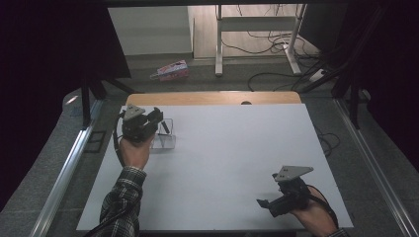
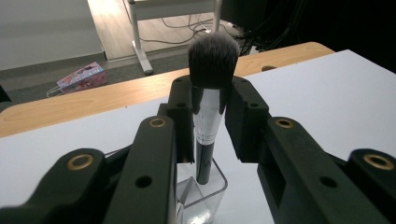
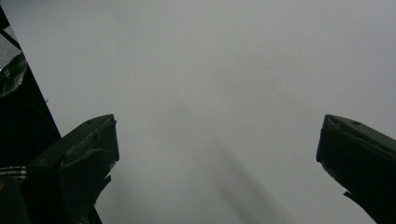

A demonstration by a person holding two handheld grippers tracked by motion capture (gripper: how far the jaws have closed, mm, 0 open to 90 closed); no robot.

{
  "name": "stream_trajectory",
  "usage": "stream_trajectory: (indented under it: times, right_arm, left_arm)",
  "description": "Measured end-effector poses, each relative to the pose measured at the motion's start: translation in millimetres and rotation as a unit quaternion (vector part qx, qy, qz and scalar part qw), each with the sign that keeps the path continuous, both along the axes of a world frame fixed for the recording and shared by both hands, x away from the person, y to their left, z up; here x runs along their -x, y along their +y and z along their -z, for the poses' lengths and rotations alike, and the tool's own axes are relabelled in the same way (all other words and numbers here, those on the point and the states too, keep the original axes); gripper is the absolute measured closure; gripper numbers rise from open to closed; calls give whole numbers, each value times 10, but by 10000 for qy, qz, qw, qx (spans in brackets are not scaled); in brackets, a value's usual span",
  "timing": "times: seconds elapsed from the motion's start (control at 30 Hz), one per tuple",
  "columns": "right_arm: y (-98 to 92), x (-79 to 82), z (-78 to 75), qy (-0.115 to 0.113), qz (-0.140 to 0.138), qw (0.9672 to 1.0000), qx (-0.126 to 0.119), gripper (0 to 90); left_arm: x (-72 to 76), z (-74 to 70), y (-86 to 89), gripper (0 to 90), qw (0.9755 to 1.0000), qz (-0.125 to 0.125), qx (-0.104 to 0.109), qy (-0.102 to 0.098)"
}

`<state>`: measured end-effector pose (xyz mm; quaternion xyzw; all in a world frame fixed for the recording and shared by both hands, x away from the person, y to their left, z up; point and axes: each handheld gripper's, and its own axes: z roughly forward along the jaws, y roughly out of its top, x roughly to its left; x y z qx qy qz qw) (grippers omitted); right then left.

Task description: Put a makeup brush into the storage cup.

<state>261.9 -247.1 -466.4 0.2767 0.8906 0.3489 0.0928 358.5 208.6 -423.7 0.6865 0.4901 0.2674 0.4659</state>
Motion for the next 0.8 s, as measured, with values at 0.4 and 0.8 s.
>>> stream_trajectory:
  times: [0.4,0.8]
  right_arm:
    - [23,13,2,0,-71,9999,81,0]
    - [36,18,8,15,-101,9998,158,0]
  left_arm:
    - [-12,106,-54,735,9999,38,-50,124]
    - [-15,235,-91,734,9995,73,-126,297]
